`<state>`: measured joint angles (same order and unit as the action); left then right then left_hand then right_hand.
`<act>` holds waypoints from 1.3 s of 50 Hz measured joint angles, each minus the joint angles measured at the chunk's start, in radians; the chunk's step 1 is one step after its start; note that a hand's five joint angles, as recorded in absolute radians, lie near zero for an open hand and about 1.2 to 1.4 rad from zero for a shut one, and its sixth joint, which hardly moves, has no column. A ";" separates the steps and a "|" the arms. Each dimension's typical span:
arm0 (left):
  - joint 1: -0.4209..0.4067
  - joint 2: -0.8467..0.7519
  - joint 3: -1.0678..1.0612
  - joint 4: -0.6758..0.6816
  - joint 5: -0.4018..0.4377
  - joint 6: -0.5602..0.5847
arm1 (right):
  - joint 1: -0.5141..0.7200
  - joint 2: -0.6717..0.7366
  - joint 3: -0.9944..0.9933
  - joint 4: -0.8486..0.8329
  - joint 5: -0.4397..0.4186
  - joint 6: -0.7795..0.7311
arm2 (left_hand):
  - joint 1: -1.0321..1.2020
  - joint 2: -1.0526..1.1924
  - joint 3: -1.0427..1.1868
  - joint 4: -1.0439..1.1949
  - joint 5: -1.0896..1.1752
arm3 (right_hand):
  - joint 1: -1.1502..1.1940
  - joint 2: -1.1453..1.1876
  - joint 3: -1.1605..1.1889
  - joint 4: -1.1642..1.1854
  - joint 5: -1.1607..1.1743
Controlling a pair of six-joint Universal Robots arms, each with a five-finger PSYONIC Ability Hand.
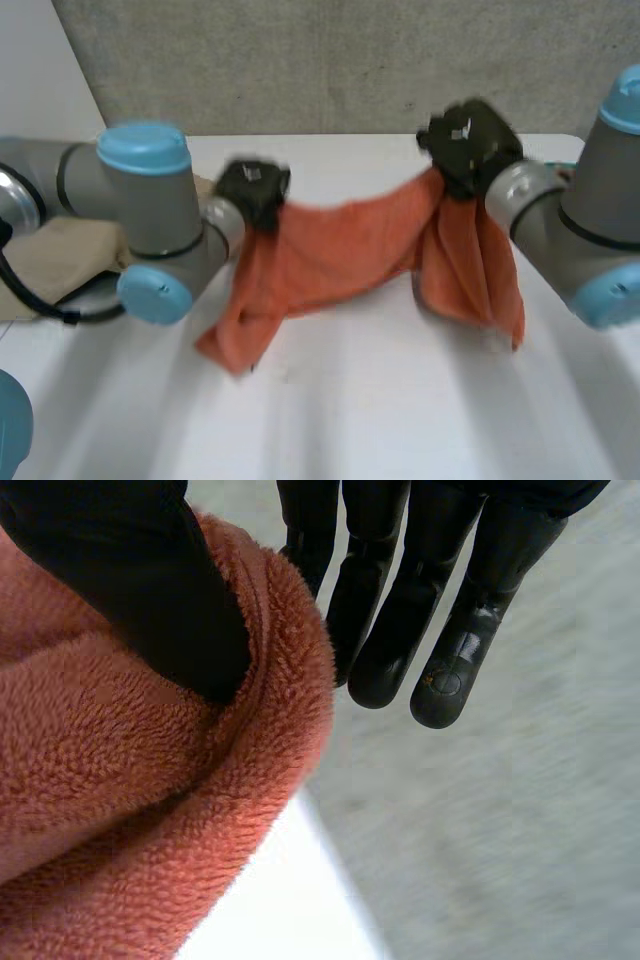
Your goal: Fold the laundry.
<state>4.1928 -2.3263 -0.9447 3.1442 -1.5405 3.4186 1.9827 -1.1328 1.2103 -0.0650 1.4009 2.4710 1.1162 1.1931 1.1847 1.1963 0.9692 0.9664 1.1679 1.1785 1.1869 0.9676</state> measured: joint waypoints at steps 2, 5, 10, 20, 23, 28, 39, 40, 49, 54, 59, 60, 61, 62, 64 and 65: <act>-0.002 0.023 0.042 0.101 -0.049 0.040 | 0.000 0.025 -0.053 -0.114 0.011 0.001 | 0.000 0.001 0.001 0.000 0.000 | 0.000 0.000 0.000 0.000 0.000; -0.004 0.095 0.058 0.280 -0.100 0.074 | 0.002 0.035 -0.096 -0.289 0.020 0.002 | 0.000 0.002 0.002 0.000 0.000 | 0.000 0.000 0.000 0.000 0.000; -0.009 0.239 -0.027 0.520 -0.132 0.084 | 0.009 0.011 -0.118 -0.529 0.022 0.009 | 0.000 0.002 0.002 0.000 0.000 | 0.000 0.000 0.000 0.000 0.000; -0.037 0.356 -0.373 0.570 -0.120 0.075 | 0.004 -0.020 -0.033 -0.317 0.011 0.016 | 0.000 0.003 0.003 0.001 0.000 | 0.005 0.000 0.000 0.000 0.000; -0.064 0.324 -0.505 0.518 -0.118 0.074 | -0.001 0.003 0.036 -0.182 0.001 0.014 | 0.000 0.003 0.003 0.004 0.000 | 0.005 0.000 0.000 0.000 0.000; -0.088 0.249 -0.599 0.448 -0.121 0.072 | -0.003 0.064 0.126 -0.094 -0.006 0.008 | 0.000 0.003 0.003 0.004 0.000 | 0.005 0.000 0.000 0.000 0.000; -0.138 0.248 -0.681 0.173 -0.126 0.067 | -0.009 0.113 0.293 -0.081 -0.006 0.004 | -0.120 -0.190 -0.182 -0.194 -0.133 | 0.005 0.000 0.000 0.000 0.000; -0.138 0.248 -0.681 0.173 -0.126 0.067 | -0.009 0.113 0.293 -0.081 -0.006 0.004 | -0.120 -0.190 -0.182 -0.194 -0.133 | 0.005 0.000 0.000 0.000 0.000; -0.103 0.414 -0.656 0.114 -0.116 0.068 | -0.049 0.008 0.429 -0.095 -0.031 0.005 | -0.692 -0.778 -0.765 -0.789 -0.739 | 0.005 0.000 0.000 0.000 0.000; -0.074 0.410 -0.577 0.106 -0.116 0.053 | -0.053 -0.008 0.462 -0.101 -0.049 0.005 | -0.692 -0.779 -0.765 -0.789 -0.739 | 0.005 0.000 0.000 0.000 0.000; -0.062 0.360 -0.502 0.056 -0.116 0.030 | -0.052 -0.010 0.475 -0.103 -0.054 0.005 | -0.692 -0.779 -0.765 -0.789 -0.739 | 0.005 0.000 0.000 0.000 0.000; -0.060 0.331 -0.475 0.020 -0.116 0.023 | -0.051 -0.010 0.477 -0.104 -0.054 0.006 | -0.692 -0.779 -0.765 -0.789 -0.739 | 0.005 0.000 0.000 0.000 0.000; -0.059 0.312 -0.459 -0.007 -0.117 0.019 | -0.051 -0.010 0.477 -0.104 -0.054 0.006 | -0.692 -0.779 -0.765 -0.789 -0.739 | 0.005 0.000 0.000 0.000 0.000; -0.059 0.296 -0.447 -0.033 -0.117 0.016 | -0.051 -0.010 0.477 -0.104 -0.053 0.006 | -0.692 -0.779 -0.765 -0.789 -0.739 | 0.005 0.000 0.000 0.000 0.000; -0.058 0.280 -0.435 -0.060 -0.118 0.013 | -0.051 -0.010 0.477 -0.104 -0.053 0.006 | -0.692 -0.779 -0.765 -0.789 -0.739 | 0.005 0.000 0.000 0.000 0.000; -0.058 0.280 -0.435 -0.060 -0.118 0.013 | -0.051 -0.010 0.477 -0.104 -0.053 0.006 | -0.692 -0.779 -0.765 -0.789 -0.739 | 0.005 0.000 0.000 0.000 0.000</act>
<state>4.1344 -2.0463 -1.3800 3.0837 -1.6583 3.4318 1.9314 -1.1424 1.6878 -0.1689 1.3482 2.4770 0.4240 0.4142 0.4194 0.4069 0.2300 0.9713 1.1679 1.1785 1.1870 0.9676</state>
